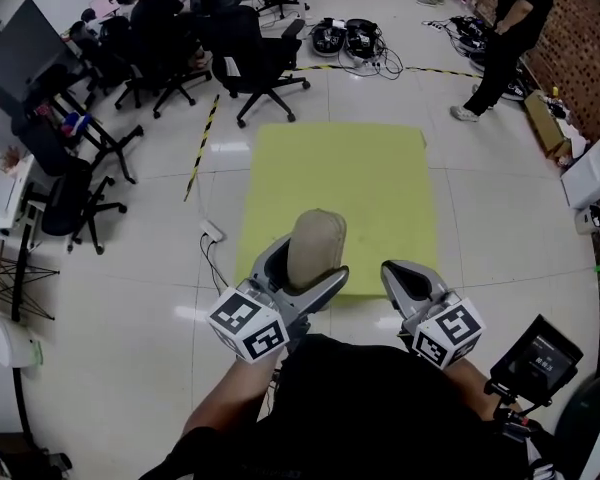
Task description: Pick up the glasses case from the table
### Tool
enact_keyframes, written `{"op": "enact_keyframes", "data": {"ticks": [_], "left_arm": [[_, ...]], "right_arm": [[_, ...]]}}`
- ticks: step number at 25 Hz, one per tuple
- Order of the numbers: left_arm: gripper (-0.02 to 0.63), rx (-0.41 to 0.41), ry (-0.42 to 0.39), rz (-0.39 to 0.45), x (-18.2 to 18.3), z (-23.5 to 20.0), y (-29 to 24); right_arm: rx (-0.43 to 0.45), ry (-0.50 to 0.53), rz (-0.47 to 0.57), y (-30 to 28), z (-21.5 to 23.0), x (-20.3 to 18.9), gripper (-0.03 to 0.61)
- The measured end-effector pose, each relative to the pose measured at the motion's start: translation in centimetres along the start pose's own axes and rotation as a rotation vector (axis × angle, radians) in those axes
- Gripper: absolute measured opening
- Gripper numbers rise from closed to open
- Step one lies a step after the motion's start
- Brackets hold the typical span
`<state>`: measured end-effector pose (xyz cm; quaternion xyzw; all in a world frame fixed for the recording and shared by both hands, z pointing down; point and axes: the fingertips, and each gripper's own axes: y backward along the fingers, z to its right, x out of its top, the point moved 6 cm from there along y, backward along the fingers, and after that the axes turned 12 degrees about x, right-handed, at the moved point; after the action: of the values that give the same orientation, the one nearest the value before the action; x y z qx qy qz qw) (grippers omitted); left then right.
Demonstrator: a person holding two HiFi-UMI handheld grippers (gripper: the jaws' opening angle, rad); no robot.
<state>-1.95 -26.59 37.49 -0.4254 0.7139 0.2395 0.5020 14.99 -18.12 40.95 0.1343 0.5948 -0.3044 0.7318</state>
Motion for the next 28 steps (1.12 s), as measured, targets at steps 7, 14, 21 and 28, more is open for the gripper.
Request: {"op": "enact_keyframes", "data": {"ticks": [7, 14, 21, 28], "left_arm": [[0.434, -0.012, 0.001, 0.014, -1.5, 4.1, 0.4], [0.434, -0.001, -0.006, 0.029, -3.4, 7.3, 1.2], [0.434, 0.036, -0.014, 0.041, -3.7, 7.9, 2.8], [0.434, 0.089, -0.004, 0.033, -3.9, 7.7, 4.5]], "right_arm": [[0.000, 0.014, 0.004, 4.4, -0.9, -1.2, 0.002], [0.019, 0.008, 0.018, 7.3, -1.3, -2.5, 0.002], [0.080, 0.014, 0.017, 6.9, -2.5, -2.8, 0.002], [0.110, -0.006, 0.014, 6.8, -3.6, -3.0, 0.002]]}}
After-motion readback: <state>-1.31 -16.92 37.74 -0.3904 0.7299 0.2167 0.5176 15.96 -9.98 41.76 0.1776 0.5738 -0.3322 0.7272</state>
